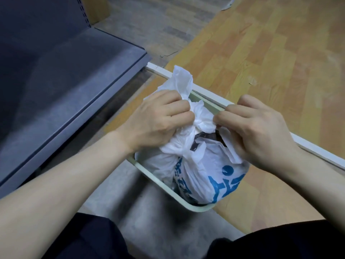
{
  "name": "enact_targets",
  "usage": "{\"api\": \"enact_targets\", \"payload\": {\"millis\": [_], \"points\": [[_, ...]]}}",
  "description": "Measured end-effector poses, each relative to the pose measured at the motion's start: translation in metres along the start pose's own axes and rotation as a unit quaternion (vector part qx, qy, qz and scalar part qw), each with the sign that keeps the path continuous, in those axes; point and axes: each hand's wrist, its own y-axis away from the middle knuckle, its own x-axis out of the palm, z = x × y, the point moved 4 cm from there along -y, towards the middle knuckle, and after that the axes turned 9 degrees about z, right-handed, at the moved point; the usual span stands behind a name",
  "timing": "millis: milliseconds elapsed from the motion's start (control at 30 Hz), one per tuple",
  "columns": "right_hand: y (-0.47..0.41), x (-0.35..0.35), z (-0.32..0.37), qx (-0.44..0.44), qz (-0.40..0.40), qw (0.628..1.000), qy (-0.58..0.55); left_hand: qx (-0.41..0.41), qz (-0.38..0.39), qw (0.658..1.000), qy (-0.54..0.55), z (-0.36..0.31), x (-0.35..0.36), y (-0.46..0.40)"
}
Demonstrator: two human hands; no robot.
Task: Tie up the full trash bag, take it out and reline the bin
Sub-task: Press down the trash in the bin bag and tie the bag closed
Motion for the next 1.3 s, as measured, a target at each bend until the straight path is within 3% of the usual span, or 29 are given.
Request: {"api": "enact_targets", "payload": {"millis": [133, 467, 667, 767, 900, 1000, 1067, 1200, 1300], "points": [[0.002, 0.001, -0.001, -0.002, -0.001, 1.0, -0.001, -0.028, 0.021, 0.998, 0.048, -0.003, 0.002, 0.001], [0.008, 0.0, -0.003, -0.004, 0.02, 1.0, -0.016, -0.037, 0.013, 0.999, 0.035, -0.006, 0.006, 0.003], [-0.004, -0.02, -0.008, 0.049, -0.011, 0.989, -0.14, -0.11, 0.017, 0.988, 0.106, 0.0, -0.008, 0.002], [-0.013, -0.02, 0.009, -0.008, 0.046, 0.991, -0.128, -0.146, -0.003, 0.982, 0.121, 0.001, -0.026, 0.009], [-0.022, -0.006, 0.024, -0.057, 0.131, 0.986, -0.084, -0.074, -0.01, 0.995, 0.068, -0.02, -0.047, 0.017], [-0.028, -0.005, 0.029, -0.064, 0.132, 0.989, -0.012, -0.023, 0.045, 0.998, 0.039, -0.045, -0.041, 0.024], [-0.031, -0.008, 0.032, -0.066, 0.122, 0.99, 0.029, -0.033, 0.084, 0.996, 0.018, -0.056, -0.033, 0.027], [-0.034, -0.012, 0.025, -0.034, 0.154, 0.986, -0.047, -0.09, 0.055, 0.994, -0.033, -0.063, -0.027, 0.029], [-0.033, -0.011, 0.019, -0.008, 0.236, 0.967, -0.094, -0.085, 0.016, 0.995, -0.051, -0.069, -0.025, 0.027]]}}
